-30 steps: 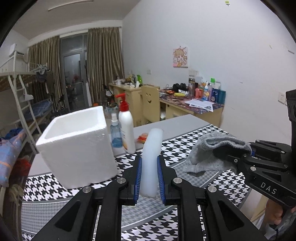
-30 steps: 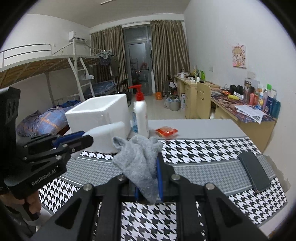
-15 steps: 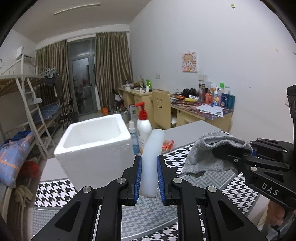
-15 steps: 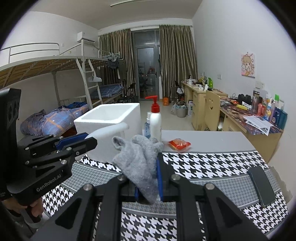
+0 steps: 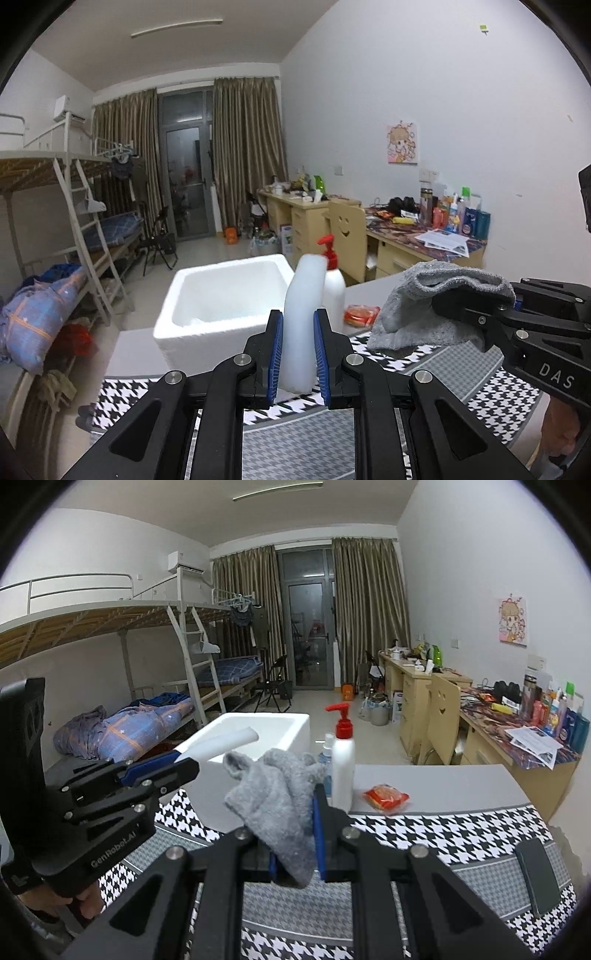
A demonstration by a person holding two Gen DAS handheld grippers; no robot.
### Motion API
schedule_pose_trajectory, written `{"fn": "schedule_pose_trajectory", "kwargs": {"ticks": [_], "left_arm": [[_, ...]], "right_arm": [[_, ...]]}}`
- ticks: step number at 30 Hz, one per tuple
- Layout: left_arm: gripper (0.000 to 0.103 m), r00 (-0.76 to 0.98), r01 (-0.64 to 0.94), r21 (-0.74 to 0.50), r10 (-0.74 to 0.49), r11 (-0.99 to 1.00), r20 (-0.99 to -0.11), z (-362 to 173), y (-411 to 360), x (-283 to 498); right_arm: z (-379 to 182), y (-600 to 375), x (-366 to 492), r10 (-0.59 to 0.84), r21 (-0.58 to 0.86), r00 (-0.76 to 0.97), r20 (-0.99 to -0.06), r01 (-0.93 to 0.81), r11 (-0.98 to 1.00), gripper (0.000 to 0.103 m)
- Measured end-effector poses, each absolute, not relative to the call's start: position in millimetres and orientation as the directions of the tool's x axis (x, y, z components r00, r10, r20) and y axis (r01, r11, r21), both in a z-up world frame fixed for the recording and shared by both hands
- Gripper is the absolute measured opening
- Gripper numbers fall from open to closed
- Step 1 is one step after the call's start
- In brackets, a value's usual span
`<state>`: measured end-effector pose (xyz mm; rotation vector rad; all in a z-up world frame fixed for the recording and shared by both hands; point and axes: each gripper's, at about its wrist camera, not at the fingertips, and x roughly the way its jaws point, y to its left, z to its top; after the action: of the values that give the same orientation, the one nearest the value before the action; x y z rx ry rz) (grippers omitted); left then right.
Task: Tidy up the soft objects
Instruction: 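Carry foam roll in left tool and sock in right tool to the foam box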
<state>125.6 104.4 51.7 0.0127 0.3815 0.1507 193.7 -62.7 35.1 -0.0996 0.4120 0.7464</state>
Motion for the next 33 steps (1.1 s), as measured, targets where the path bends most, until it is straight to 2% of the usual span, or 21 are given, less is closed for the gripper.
{"fn": "schedule_pose_trajectory", "kwargs": {"ticks": [10, 22, 33], "left_arm": [[0.018, 0.914, -0.206, 0.009, 0.196, 0.978, -0.356, 66.7, 134.8, 141.7], [0.018, 0.885, -0.285, 0.007, 0.266, 0.958, -0.382, 65.4, 164.7, 170.2], [0.018, 0.869, -0.299, 0.007, 0.275, 0.954, -0.412, 57.0, 183.0, 196.2]], "right_arm": [[53.7, -33.7, 201.9, 0.635, 0.024, 0.666, -0.391, -0.682, 0.731, 0.019], [67.2, 1.5, 222.3, 0.631, 0.023, 0.656, -0.414, -0.685, 0.728, 0.019], [65.9, 23.6, 239.7, 0.618, 0.015, 0.657, -0.432, -0.680, 0.733, 0.019]]}}
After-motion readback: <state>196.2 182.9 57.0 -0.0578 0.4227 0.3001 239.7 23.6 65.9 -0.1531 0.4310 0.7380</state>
